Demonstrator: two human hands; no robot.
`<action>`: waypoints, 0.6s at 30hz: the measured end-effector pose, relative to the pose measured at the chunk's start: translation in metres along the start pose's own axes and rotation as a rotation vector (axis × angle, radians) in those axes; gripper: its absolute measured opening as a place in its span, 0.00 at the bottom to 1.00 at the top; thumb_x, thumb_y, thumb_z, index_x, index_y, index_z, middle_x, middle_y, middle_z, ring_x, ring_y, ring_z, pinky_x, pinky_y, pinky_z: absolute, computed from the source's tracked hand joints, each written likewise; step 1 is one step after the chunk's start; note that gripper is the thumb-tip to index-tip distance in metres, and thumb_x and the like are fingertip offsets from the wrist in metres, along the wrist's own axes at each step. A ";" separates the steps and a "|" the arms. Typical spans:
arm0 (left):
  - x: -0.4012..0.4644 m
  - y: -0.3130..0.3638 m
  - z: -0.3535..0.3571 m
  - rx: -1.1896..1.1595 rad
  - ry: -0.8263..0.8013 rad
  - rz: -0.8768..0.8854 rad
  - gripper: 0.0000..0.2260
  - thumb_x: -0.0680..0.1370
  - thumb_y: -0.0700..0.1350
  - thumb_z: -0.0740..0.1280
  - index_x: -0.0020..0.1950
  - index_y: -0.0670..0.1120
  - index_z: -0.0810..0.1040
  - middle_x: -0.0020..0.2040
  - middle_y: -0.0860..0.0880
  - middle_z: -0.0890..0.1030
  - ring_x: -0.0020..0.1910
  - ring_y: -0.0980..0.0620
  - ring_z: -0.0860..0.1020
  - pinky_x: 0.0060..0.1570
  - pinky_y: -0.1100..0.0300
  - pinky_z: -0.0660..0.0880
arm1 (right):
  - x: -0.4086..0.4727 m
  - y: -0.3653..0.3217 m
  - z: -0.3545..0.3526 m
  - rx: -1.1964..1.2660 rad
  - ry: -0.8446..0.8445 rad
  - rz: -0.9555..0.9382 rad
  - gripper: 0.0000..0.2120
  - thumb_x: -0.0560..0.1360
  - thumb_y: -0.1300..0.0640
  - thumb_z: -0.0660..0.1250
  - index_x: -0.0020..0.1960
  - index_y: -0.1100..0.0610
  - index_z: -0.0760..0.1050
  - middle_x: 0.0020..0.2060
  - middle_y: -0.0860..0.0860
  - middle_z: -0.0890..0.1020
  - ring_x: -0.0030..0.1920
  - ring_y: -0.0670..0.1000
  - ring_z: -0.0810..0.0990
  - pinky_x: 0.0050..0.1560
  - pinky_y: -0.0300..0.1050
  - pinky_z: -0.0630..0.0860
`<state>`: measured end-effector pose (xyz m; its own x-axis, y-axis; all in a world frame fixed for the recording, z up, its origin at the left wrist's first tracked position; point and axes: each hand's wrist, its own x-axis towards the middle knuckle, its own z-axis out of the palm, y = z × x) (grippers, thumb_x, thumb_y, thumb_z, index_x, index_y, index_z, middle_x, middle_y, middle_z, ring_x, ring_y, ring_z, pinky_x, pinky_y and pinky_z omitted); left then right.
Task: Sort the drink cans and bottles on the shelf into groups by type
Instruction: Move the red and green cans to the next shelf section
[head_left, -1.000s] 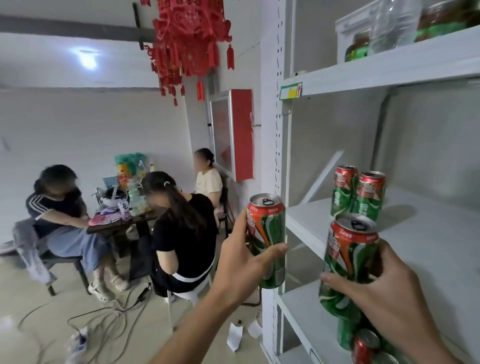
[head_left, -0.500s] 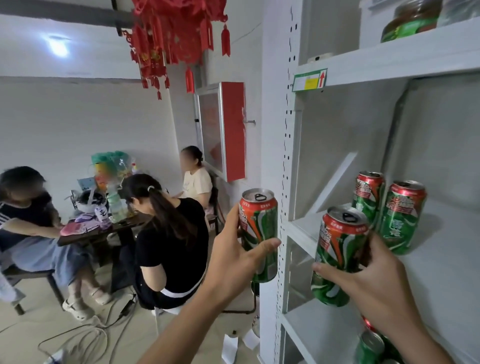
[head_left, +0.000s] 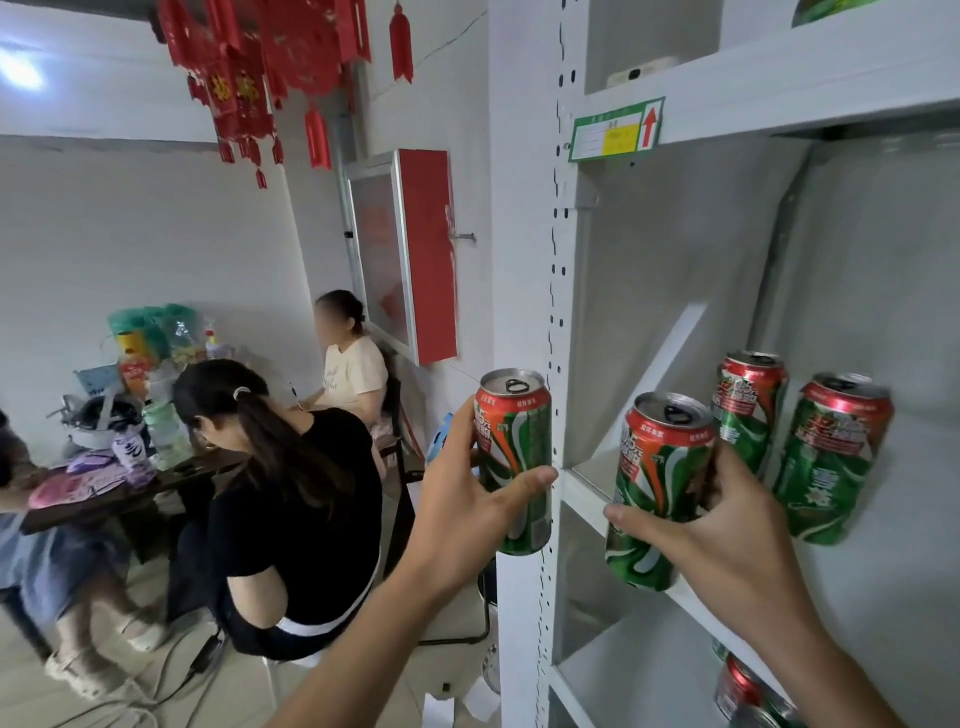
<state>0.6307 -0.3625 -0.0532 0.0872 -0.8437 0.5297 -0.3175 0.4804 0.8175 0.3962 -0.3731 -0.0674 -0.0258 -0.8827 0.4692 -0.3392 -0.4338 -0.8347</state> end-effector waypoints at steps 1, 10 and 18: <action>0.006 -0.003 -0.001 -0.007 -0.012 -0.005 0.30 0.74 0.46 0.79 0.70 0.61 0.70 0.59 0.63 0.82 0.60 0.63 0.80 0.55 0.73 0.74 | 0.004 0.001 0.004 -0.003 0.007 0.003 0.36 0.54 0.42 0.84 0.59 0.42 0.75 0.49 0.32 0.84 0.47 0.35 0.84 0.45 0.33 0.77; 0.059 -0.036 0.000 -0.088 -0.154 0.040 0.32 0.73 0.47 0.79 0.74 0.56 0.70 0.59 0.65 0.82 0.60 0.64 0.80 0.54 0.72 0.76 | 0.025 0.004 0.024 -0.041 0.149 0.040 0.31 0.56 0.49 0.85 0.55 0.39 0.75 0.47 0.35 0.85 0.46 0.38 0.85 0.39 0.29 0.78; 0.099 -0.046 0.056 -0.205 -0.360 0.088 0.34 0.73 0.53 0.79 0.75 0.60 0.67 0.63 0.64 0.80 0.62 0.64 0.79 0.55 0.71 0.77 | 0.031 0.010 -0.002 -0.144 0.354 0.075 0.38 0.56 0.46 0.84 0.62 0.36 0.72 0.48 0.29 0.82 0.48 0.31 0.82 0.37 0.26 0.76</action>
<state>0.6014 -0.4820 -0.0510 -0.2784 -0.8099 0.5163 -0.1111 0.5611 0.8203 0.3907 -0.4040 -0.0607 -0.3704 -0.7831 0.4996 -0.4516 -0.3183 -0.8336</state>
